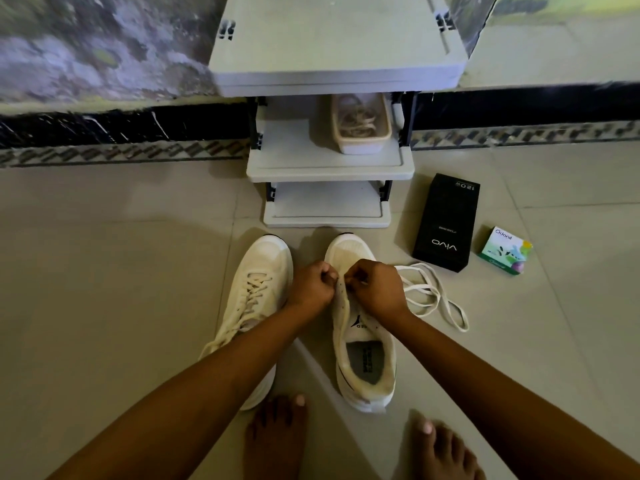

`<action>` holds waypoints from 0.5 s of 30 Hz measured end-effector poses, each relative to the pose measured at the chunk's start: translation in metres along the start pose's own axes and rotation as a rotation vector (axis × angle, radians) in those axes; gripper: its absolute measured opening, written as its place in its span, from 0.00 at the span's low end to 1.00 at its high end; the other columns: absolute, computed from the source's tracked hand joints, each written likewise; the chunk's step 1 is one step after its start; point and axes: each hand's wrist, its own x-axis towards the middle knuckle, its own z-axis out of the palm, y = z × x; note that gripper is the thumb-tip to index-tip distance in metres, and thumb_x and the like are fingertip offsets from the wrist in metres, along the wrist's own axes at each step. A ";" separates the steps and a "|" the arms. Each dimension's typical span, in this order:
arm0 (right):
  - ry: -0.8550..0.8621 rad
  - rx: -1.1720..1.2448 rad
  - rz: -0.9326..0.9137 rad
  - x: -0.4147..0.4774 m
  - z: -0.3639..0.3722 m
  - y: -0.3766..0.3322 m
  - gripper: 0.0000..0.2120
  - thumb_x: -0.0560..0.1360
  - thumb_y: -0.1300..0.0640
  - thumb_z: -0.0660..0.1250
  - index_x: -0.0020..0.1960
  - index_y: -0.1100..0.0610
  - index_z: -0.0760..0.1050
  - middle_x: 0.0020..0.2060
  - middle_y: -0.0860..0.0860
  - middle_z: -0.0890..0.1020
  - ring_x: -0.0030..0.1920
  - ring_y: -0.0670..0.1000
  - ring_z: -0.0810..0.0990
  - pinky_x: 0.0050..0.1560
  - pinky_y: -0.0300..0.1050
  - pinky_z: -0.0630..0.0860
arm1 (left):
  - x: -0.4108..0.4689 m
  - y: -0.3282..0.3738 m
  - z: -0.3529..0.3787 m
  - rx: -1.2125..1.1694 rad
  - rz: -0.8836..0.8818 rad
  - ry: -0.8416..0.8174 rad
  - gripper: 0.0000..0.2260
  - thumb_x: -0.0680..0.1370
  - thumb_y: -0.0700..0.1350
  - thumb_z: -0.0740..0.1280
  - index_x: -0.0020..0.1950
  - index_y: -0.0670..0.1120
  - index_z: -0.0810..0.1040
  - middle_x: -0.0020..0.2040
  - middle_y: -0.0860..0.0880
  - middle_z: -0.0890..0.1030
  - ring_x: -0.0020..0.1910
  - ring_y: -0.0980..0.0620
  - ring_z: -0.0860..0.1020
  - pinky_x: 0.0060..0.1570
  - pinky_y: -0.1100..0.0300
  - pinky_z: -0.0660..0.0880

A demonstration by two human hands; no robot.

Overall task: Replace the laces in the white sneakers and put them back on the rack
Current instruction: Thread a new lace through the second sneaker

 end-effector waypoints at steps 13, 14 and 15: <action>-0.039 0.116 0.195 0.009 -0.002 0.000 0.17 0.74 0.56 0.69 0.58 0.53 0.66 0.47 0.54 0.80 0.46 0.54 0.80 0.43 0.43 0.76 | -0.001 -0.010 -0.002 -0.079 0.127 0.022 0.08 0.75 0.39 0.69 0.54 0.42 0.80 0.52 0.45 0.82 0.53 0.49 0.79 0.57 0.57 0.75; -0.040 0.038 0.127 0.007 -0.003 -0.001 0.16 0.75 0.56 0.68 0.59 0.53 0.66 0.47 0.54 0.81 0.45 0.54 0.81 0.43 0.43 0.77 | -0.001 -0.009 -0.003 -0.060 0.144 0.018 0.08 0.75 0.39 0.69 0.54 0.42 0.80 0.52 0.45 0.82 0.53 0.49 0.79 0.57 0.57 0.75; -0.038 -0.081 0.049 0.005 -0.002 -0.002 0.16 0.76 0.56 0.66 0.60 0.53 0.65 0.47 0.54 0.81 0.44 0.54 0.81 0.42 0.44 0.77 | 0.000 -0.008 -0.003 -0.045 0.156 0.018 0.08 0.75 0.39 0.69 0.55 0.42 0.80 0.53 0.46 0.82 0.53 0.49 0.78 0.57 0.57 0.75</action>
